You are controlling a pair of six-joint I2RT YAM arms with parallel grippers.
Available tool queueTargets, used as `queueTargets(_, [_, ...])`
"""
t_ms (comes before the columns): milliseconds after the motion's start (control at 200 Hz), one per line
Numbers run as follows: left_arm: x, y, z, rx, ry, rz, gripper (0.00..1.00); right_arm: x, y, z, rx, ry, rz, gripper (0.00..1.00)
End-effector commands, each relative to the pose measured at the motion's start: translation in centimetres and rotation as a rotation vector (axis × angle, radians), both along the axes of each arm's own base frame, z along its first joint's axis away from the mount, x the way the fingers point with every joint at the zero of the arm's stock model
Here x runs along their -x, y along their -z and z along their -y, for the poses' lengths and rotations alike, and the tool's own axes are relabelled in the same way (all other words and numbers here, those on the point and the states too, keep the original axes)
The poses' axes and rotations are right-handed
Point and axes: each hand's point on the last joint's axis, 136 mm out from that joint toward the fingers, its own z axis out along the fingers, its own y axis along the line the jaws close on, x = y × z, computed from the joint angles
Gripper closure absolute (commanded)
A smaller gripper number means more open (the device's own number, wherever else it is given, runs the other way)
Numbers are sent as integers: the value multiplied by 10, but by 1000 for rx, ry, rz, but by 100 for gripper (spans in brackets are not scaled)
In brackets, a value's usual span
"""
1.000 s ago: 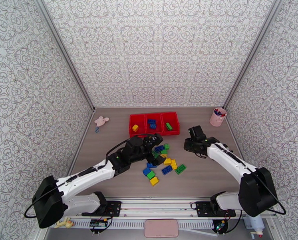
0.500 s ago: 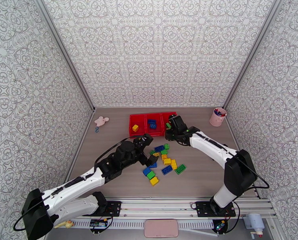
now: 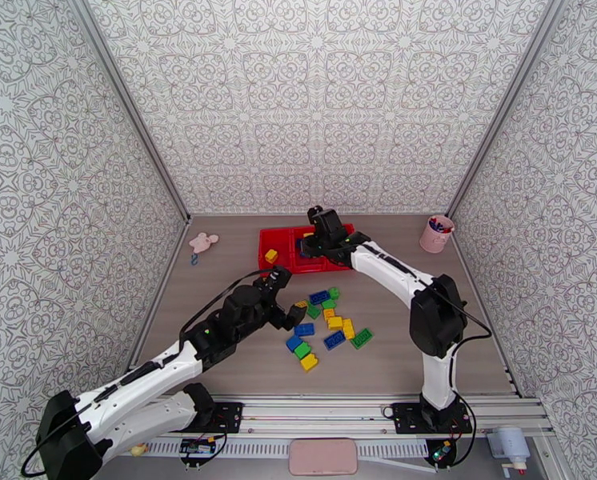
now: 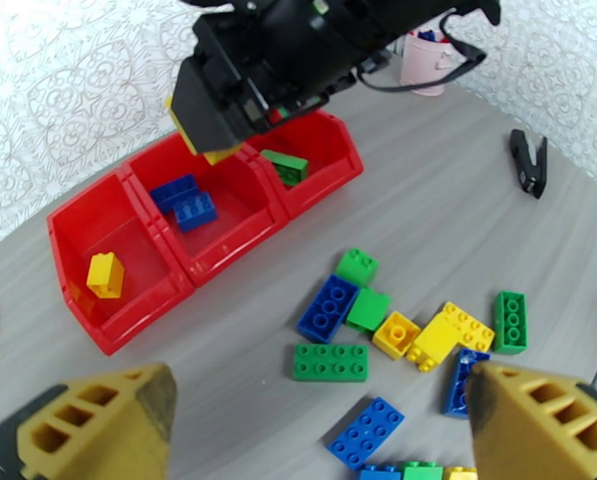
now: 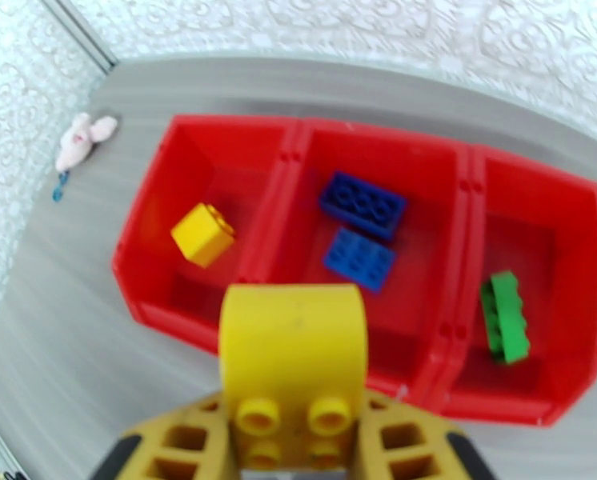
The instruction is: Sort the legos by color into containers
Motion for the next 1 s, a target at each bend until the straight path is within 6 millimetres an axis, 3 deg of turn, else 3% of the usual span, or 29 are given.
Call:
queueTargets(0, [-1,2,-10,8,-38,-14,0,-11,-15,-31,-70,-63,55,75])
queueTargets(190, [10,5,-20,8,-43,-34,0,-26,-11,-62,-125,-96,64,74])
queueTargets(445, [24,8,-35,8,-56,-47,0,-41,11,-92,-180,-111,32,73])
queueTargets(790, [24,11,-29,38,-62,-58,0,-58,53,-100,-130,-94,-16,71])
queueTargets(995, [18,9,-21,3,-37,-44,0,-61,62,-96,-85,-85,-11,71])
